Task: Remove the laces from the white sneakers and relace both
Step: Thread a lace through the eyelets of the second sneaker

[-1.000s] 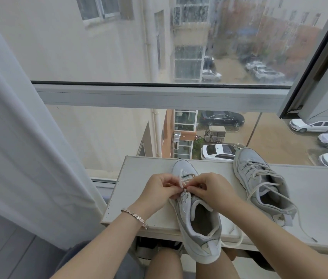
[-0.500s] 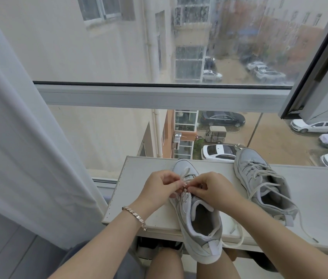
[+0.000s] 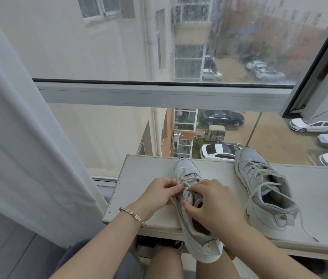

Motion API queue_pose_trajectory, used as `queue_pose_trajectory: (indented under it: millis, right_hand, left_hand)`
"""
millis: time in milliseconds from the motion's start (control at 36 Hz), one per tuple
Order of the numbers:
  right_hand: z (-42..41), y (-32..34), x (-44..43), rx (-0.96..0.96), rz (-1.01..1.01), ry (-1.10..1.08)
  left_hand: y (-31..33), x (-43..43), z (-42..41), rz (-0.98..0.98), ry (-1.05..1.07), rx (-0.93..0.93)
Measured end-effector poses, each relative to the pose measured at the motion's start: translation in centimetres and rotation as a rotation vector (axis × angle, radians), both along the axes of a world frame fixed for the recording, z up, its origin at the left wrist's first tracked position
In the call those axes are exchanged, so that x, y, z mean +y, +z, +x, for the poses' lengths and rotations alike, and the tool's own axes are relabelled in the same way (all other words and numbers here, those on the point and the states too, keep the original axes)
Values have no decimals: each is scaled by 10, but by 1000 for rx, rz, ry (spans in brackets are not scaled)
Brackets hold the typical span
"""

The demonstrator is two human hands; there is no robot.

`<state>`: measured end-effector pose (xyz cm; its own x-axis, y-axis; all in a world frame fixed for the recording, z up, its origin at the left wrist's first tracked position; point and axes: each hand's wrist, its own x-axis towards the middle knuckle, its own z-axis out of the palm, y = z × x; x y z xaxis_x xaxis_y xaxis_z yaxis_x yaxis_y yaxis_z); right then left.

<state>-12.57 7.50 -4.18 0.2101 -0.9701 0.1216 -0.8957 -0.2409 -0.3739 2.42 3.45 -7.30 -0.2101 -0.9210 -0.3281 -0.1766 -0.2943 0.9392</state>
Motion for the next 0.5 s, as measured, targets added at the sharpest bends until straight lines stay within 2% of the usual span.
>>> queue_pose_trajectory:
  millis: [278, 500]
  right_hand:
    - [-13, -3, -7, -259, 53, 46]
    - [-22, -1, -10, -324, 127, 106]
  left_hand:
    - [-11, 2, -4, -190, -16, -97]
    - [-15, 5, -12, -338, 60, -198]
